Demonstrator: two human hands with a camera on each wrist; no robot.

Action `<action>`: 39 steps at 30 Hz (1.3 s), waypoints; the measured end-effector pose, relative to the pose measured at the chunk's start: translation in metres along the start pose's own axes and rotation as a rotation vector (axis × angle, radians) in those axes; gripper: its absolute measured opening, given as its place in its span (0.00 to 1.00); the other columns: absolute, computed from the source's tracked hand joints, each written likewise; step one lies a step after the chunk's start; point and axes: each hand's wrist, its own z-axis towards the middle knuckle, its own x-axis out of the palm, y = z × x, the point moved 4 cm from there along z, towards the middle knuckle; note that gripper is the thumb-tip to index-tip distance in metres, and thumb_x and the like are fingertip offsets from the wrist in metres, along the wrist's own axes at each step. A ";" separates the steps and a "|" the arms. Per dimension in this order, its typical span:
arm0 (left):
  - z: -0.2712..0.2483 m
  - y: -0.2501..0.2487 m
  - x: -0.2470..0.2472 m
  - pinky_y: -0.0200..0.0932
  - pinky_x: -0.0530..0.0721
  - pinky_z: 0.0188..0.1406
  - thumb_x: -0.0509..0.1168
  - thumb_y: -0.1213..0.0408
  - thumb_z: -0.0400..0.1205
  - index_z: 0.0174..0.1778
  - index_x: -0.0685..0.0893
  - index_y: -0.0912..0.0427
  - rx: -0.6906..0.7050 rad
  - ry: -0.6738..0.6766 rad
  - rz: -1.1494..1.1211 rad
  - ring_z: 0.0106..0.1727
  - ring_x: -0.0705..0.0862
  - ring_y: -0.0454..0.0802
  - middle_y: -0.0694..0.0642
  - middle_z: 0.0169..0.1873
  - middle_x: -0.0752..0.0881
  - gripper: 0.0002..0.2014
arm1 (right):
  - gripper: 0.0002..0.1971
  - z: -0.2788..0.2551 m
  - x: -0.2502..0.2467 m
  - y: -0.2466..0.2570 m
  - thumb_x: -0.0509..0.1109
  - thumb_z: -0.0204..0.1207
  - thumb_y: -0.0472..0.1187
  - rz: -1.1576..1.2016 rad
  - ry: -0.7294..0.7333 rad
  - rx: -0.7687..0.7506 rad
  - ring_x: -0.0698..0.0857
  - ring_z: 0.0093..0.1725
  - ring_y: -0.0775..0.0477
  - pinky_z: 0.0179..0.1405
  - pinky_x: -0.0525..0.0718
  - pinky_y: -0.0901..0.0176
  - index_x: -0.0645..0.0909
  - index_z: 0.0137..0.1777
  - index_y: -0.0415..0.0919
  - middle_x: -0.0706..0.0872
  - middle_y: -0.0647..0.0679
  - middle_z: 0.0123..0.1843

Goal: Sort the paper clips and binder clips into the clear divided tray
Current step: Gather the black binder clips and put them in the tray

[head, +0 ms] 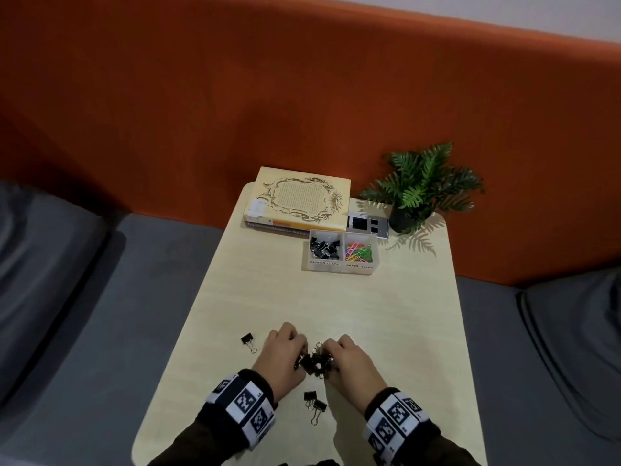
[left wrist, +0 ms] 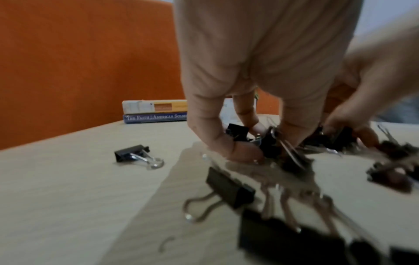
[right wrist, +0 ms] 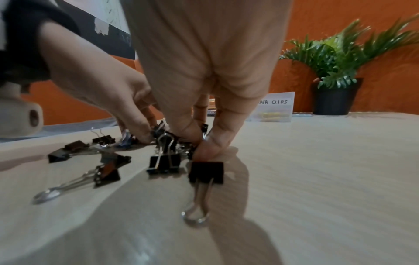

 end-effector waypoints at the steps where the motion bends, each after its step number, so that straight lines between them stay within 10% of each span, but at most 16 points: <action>1: 0.002 -0.001 -0.002 0.38 0.77 0.52 0.65 0.67 0.74 0.53 0.80 0.56 -0.013 -0.005 -0.035 0.52 0.75 0.54 0.52 0.55 0.72 0.11 | 0.14 0.001 -0.001 -0.001 0.62 0.72 0.30 0.000 0.000 0.021 0.77 0.41 0.40 0.38 0.72 0.59 0.73 0.56 0.43 0.75 0.44 0.48; 6: 0.013 -0.001 -0.018 0.35 0.78 0.45 0.64 0.73 0.76 0.27 0.74 0.45 -0.059 -0.016 -0.181 0.42 0.77 0.46 0.44 0.37 0.70 0.18 | 0.17 0.002 -0.001 -0.004 0.57 0.73 0.26 -0.023 -0.011 0.067 0.79 0.42 0.38 0.25 0.64 0.63 0.75 0.57 0.43 0.77 0.42 0.47; 15: 0.056 -0.032 -0.106 0.39 0.80 0.54 0.68 0.75 0.76 0.40 0.91 0.62 -0.041 -0.219 -0.284 0.46 0.82 0.48 0.58 0.45 0.88 0.07 | 0.17 0.000 -0.007 -0.004 0.60 0.73 0.28 0.040 -0.010 0.090 0.81 0.51 0.38 0.38 0.68 0.62 0.77 0.58 0.44 0.82 0.41 0.52; 19: 0.106 -0.051 -0.143 0.47 0.85 0.59 0.66 0.78 0.77 0.40 0.90 0.65 -0.029 -0.364 -0.317 0.52 0.85 0.53 0.59 0.49 0.89 0.08 | 0.12 0.002 -0.011 -0.006 0.60 0.73 0.30 0.060 -0.030 0.076 0.76 0.41 0.44 0.24 0.64 0.72 0.78 0.52 0.45 0.76 0.48 0.41; 25: 0.151 -0.052 -0.137 0.50 0.87 0.61 0.68 0.75 0.79 0.54 0.90 0.62 -0.040 -0.271 -0.163 0.59 0.86 0.58 0.60 0.61 0.85 0.11 | 0.05 0.005 -0.042 -0.003 0.65 0.69 0.33 0.256 -0.135 0.077 0.76 0.29 0.63 0.29 0.73 0.73 0.75 0.37 0.44 0.77 0.60 0.29; 33: 0.069 0.006 -0.109 0.45 0.82 0.60 0.67 0.65 0.81 0.61 0.85 0.58 -0.138 -0.295 -0.221 0.57 0.85 0.55 0.58 0.60 0.85 0.13 | 0.12 0.100 -0.134 0.010 0.68 0.67 0.25 0.346 -0.478 0.009 0.83 0.37 0.43 0.39 0.86 0.49 0.78 0.45 0.41 0.84 0.45 0.39; 39: 0.004 0.066 -0.056 0.48 0.80 0.65 0.62 0.65 0.84 0.65 0.81 0.61 -0.369 -0.220 -0.237 0.61 0.84 0.60 0.63 0.64 0.79 0.15 | 0.15 0.153 -0.132 0.014 0.68 0.72 0.30 0.177 -0.337 0.065 0.84 0.48 0.34 0.45 0.85 0.45 0.75 0.58 0.40 0.86 0.34 0.48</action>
